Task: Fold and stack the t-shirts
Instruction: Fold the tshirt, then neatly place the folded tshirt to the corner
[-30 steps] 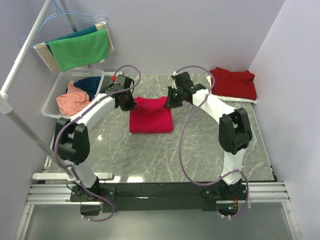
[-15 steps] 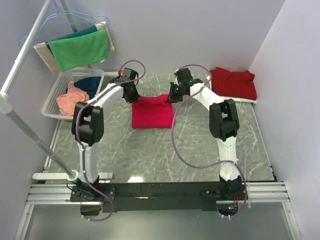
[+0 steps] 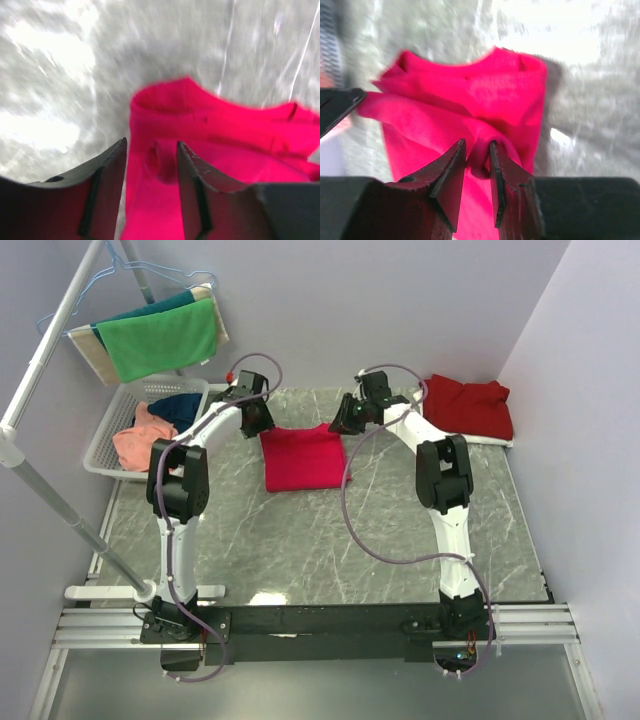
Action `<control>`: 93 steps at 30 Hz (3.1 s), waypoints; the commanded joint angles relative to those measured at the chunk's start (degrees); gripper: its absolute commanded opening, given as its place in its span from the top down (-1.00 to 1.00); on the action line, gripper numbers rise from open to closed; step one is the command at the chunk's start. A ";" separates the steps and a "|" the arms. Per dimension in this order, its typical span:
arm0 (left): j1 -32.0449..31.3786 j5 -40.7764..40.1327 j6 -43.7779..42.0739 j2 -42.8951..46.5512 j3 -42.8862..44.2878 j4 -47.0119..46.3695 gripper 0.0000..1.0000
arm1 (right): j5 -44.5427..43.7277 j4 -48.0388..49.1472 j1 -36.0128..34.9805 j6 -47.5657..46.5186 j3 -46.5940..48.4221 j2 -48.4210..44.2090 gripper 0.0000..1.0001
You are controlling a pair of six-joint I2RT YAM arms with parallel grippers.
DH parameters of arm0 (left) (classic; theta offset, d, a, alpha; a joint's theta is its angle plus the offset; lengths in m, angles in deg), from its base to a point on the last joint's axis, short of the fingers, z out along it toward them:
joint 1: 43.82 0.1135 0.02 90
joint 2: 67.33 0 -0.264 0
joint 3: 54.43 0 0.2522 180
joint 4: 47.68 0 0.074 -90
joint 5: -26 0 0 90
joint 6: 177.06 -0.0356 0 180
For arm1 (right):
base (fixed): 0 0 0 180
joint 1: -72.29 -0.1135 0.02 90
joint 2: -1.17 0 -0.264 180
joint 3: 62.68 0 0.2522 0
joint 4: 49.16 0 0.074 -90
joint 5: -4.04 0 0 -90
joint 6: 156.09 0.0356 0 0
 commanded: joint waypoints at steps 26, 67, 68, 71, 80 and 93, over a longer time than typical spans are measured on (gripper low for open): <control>-2.23 11.44 -4.75 10.64 -9.83 -11.53 0.05 | -0.50 9.47 -0.17 -1.22 -14.44 -13.12 0.27; 0.50 -4.56 -3.08 15.73 -7.09 -12.84 -0.07 | 7.49 4.88 -0.61 -8.34 -11.54 -2.57 -0.37; 0.58 -4.47 -3.08 16.26 -7.62 -12.85 -0.07 | 9.42 5.24 -0.61 -8.34 -11.54 -1.96 -0.36; 1.02 -3.86 -2.99 19.07 -10.00 -13.20 -0.09 | 12.42 5.68 -0.61 -7.90 -10.84 0.32 -0.30; 1.46 -3.77 -3.78 22.33 -13.52 -12.93 -0.11 | 22.17 4.46 -0.87 -5.97 -9.00 5.51 0.10; 1.46 -4.12 -4.22 25.58 -17.20 -11.79 -0.08 | 16.84 0.24 -0.96 -7.46 -6.09 3.85 1.00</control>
